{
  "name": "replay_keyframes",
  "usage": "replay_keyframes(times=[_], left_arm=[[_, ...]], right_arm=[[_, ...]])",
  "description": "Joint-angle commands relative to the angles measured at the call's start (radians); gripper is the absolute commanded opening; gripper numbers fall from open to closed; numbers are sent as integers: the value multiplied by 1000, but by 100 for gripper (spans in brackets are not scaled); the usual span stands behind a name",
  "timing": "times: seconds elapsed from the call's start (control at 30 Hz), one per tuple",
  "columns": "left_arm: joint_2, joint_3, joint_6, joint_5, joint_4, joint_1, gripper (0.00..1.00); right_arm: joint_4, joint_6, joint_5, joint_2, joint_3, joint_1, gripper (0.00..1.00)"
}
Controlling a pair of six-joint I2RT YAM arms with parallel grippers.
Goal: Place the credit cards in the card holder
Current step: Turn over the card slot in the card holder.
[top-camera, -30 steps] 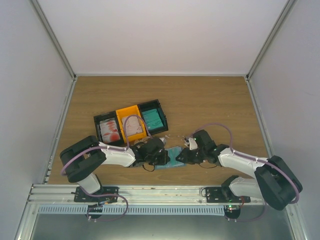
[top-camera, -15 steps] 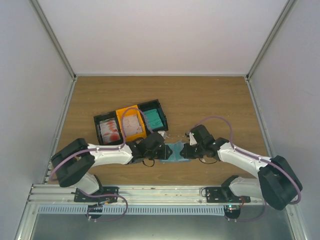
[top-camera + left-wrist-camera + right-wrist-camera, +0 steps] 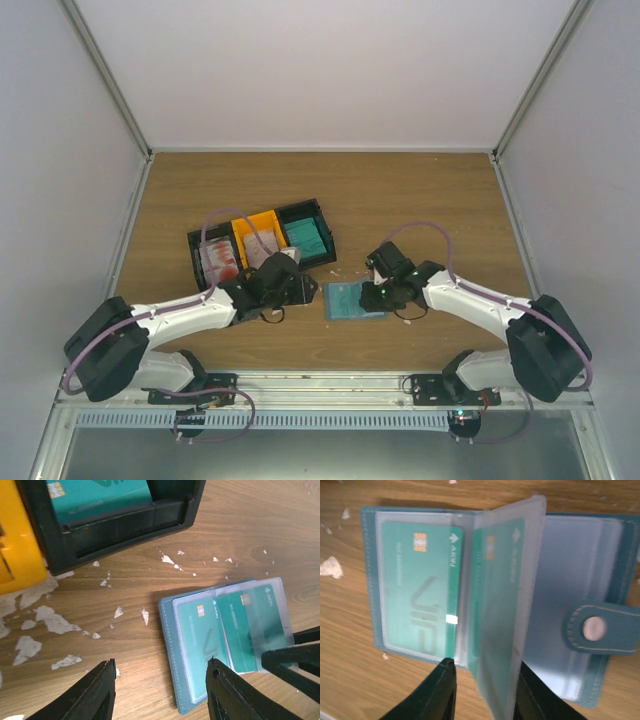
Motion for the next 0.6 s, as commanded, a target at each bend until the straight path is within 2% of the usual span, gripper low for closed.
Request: replay_keyframes(times=[0.0, 0.37, 0.57], left_arm=[[-58, -23, 29, 4, 7, 34, 52], [-149, -23, 80, 81, -30, 124, 58], [-197, 0, 125, 122, -75, 166, 64]], right_arm=[[29, 16, -23, 17, 48, 55, 35], [187, 28, -147, 64, 64, 82, 52], [188, 10, -129, 30, 74, 76, 57]])
